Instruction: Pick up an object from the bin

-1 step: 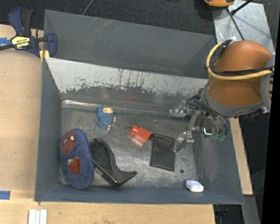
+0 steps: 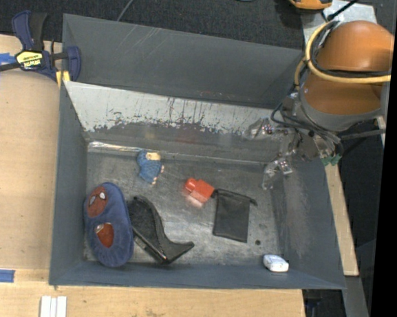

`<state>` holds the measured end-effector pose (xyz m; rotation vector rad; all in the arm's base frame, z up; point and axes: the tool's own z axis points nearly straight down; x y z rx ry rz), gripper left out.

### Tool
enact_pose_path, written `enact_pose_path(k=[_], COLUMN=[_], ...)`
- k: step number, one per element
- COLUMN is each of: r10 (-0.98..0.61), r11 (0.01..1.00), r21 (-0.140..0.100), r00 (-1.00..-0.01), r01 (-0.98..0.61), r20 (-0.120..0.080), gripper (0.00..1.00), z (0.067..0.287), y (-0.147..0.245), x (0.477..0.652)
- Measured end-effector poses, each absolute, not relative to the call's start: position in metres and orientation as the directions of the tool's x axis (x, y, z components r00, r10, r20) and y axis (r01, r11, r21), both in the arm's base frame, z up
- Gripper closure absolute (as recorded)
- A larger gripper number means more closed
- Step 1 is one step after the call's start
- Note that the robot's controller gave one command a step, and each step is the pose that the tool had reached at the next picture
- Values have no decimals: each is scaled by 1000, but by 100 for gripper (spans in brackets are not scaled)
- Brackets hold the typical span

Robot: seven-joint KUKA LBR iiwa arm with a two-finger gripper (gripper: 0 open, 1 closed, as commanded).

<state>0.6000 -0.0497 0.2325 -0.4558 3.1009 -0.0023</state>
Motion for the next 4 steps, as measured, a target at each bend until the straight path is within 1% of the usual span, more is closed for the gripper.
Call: enact_pose_path(k=[1,2,3,4], r10=[-174,-236,-242,-170], r11=[985,972,970,986], r21=[2,-2,-5,-5], r00=[-985,-972,-970,-985], r01=[-174,-236,-242,-170], r20=[4,-10,-7,-9], gripper=[0,0,0,0], z=[79,75,75,75], y=[-35,-35,-31,-4], x=[590,589,591,609])
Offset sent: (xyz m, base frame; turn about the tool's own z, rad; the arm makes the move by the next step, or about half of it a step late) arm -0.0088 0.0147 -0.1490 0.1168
